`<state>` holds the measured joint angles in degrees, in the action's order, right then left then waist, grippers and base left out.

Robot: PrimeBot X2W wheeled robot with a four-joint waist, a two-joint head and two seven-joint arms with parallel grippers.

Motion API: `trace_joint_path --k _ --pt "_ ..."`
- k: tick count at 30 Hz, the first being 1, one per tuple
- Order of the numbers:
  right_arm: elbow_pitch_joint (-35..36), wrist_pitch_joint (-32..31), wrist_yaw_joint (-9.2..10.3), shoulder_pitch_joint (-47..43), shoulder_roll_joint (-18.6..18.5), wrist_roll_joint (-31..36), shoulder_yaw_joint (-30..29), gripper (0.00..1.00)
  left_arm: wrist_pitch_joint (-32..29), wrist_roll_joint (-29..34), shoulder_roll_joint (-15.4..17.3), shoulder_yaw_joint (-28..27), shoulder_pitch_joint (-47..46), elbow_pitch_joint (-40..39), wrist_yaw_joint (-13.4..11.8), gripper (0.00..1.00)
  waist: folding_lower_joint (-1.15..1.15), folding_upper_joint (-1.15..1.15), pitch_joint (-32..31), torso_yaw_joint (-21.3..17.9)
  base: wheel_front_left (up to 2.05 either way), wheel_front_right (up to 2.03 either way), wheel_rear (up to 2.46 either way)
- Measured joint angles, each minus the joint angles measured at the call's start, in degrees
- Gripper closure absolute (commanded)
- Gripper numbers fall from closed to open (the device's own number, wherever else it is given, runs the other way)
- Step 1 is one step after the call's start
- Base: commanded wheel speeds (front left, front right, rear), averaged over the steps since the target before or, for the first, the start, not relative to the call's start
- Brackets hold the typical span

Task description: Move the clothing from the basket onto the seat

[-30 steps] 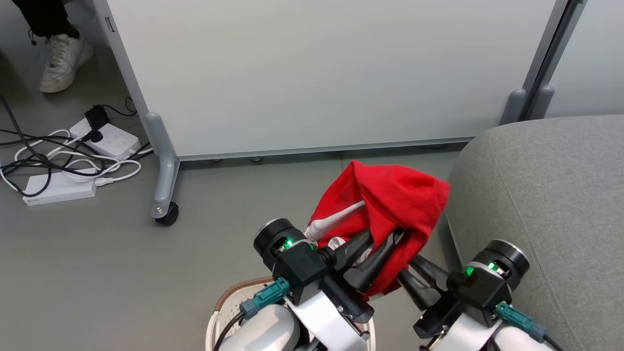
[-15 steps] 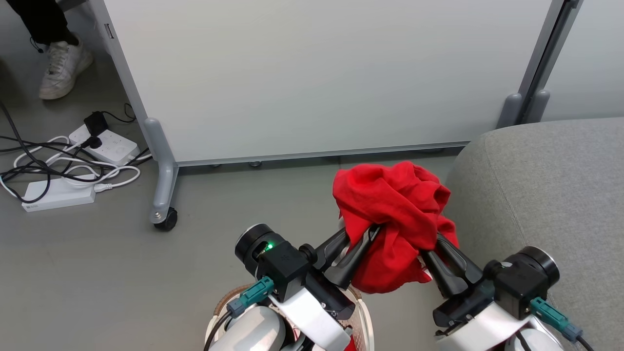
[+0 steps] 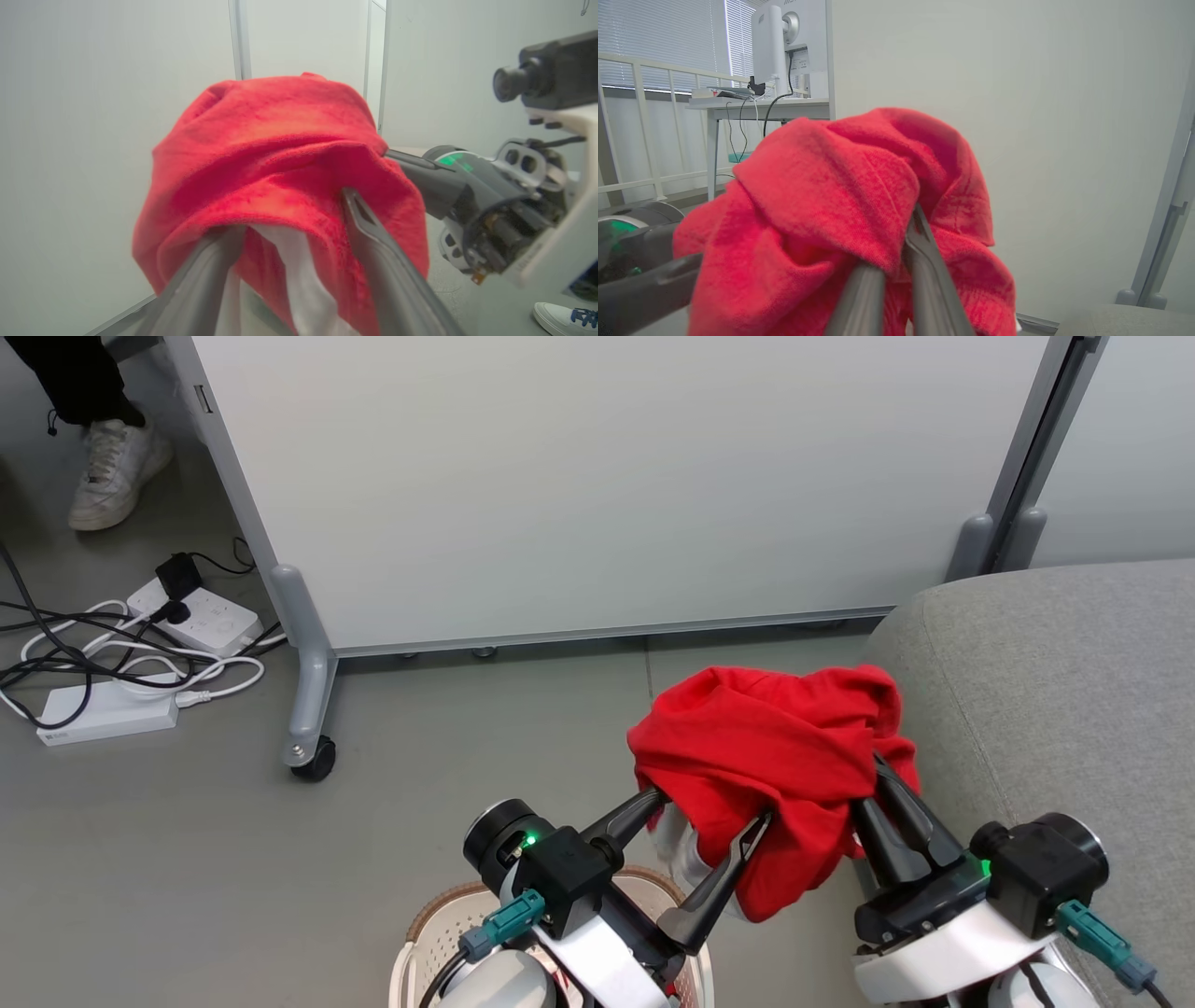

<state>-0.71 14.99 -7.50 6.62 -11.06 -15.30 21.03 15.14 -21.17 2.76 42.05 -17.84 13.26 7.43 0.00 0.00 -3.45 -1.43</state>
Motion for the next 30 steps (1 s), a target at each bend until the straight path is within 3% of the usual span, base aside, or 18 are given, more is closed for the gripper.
trace_joint_path --k 22,30 --pt "-1.1 0.0 0.01 -2.3 0.83 2.33 -15.29 1.0 -0.01 3.26 0.23 1.16 3.63 1.86 0.0 0.0 0.0 0.0 0.7 -0.4 0.0 0.0 0.0" --pt "-3.26 0.0 0.01 -4.7 1.82 2.82 -18.89 1.0 0.0 3.02 2.19 2.64 6.25 2.43 0.0 0.0 0.0 0.0 0.93 -0.98 0.0 0.0 0.0"
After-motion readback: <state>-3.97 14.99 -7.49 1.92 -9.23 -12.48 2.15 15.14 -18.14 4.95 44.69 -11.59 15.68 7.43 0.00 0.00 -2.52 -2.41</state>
